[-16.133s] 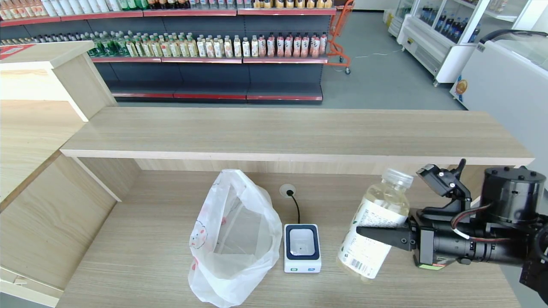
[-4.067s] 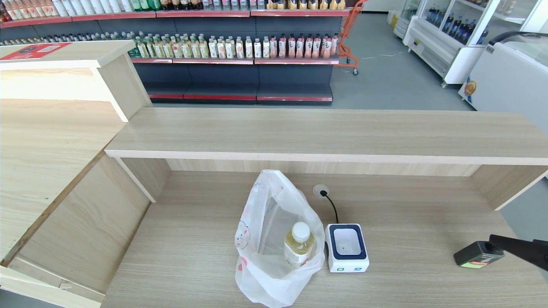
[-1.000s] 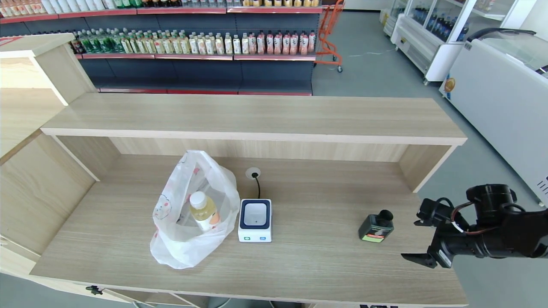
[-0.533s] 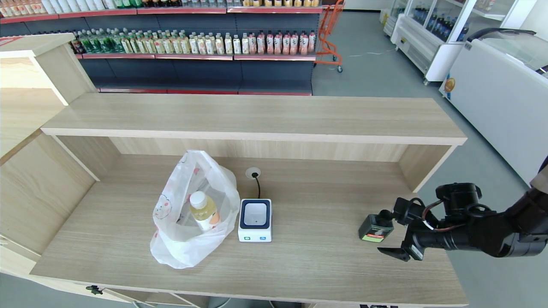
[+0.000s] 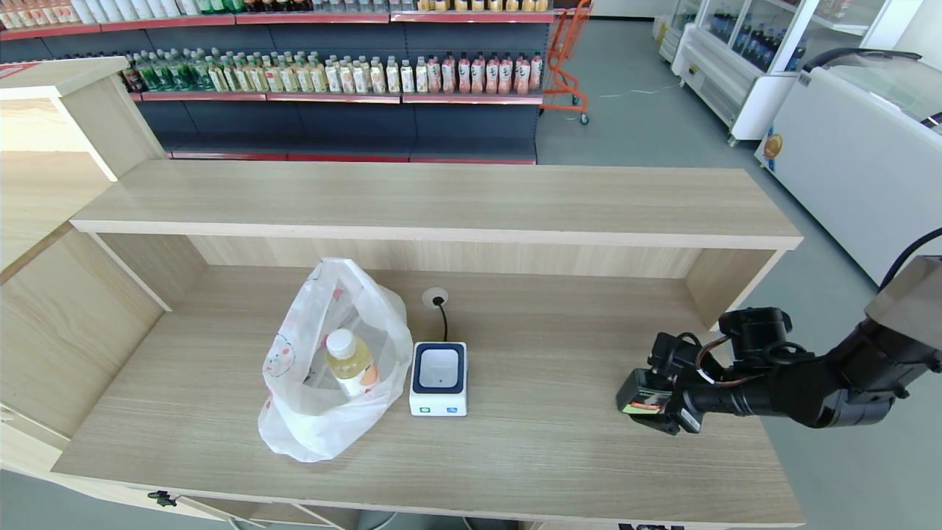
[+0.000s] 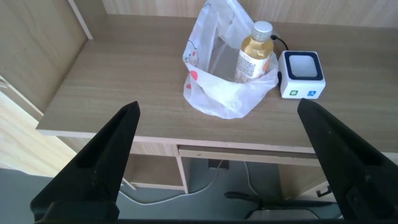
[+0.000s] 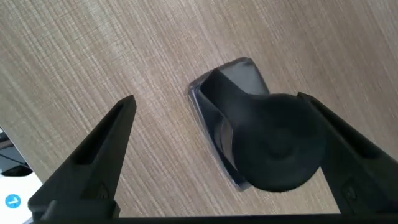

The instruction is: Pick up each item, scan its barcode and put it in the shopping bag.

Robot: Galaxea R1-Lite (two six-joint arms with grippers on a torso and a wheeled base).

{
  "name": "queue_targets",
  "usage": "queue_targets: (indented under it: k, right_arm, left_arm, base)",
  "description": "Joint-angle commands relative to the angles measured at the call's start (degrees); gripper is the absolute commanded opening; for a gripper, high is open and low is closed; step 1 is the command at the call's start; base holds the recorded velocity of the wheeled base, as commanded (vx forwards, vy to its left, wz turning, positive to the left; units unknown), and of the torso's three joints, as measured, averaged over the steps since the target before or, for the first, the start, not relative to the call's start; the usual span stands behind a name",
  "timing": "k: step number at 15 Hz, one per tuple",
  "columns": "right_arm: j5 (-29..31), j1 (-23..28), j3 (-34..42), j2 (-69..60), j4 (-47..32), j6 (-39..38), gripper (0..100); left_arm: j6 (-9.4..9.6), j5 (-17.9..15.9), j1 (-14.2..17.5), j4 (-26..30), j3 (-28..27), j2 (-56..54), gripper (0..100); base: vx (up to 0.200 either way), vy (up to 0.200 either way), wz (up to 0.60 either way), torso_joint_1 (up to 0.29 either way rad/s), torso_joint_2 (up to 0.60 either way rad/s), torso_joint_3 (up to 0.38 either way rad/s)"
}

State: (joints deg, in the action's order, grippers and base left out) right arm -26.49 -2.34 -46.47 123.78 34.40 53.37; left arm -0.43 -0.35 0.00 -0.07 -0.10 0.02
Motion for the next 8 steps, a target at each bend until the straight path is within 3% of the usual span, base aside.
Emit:
queue_targets:
  k: [1, 7, 8]
  right_arm:
    - [0.04, -0.65, -1.34, 1.29, 0.05, -0.28, 100]
    - [0.04, -2.32, -2.75, 4.62, 0.23, -0.64, 100]
    - [0.04, -2.32, -2.75, 4.71, 0.23, -0.55, 0]
  left_arm:
    - [-0.01, 0.00, 0.00, -0.01, 0.01, -0.02, 100]
    - [-0.01, 0.00, 0.00, -0.01, 0.01, -0.02, 100]
    - [-0.01, 0.00, 0.00, -0.01, 0.01, -0.02, 100]
  base:
    - [0.000, 0.000, 0.00, 0.000, 0.00, 0.000]
    - [0.000, 0.000, 0.00, 0.000, 0.00, 0.000]
    - [0.000, 0.000, 0.00, 0.000, 0.00, 0.000]
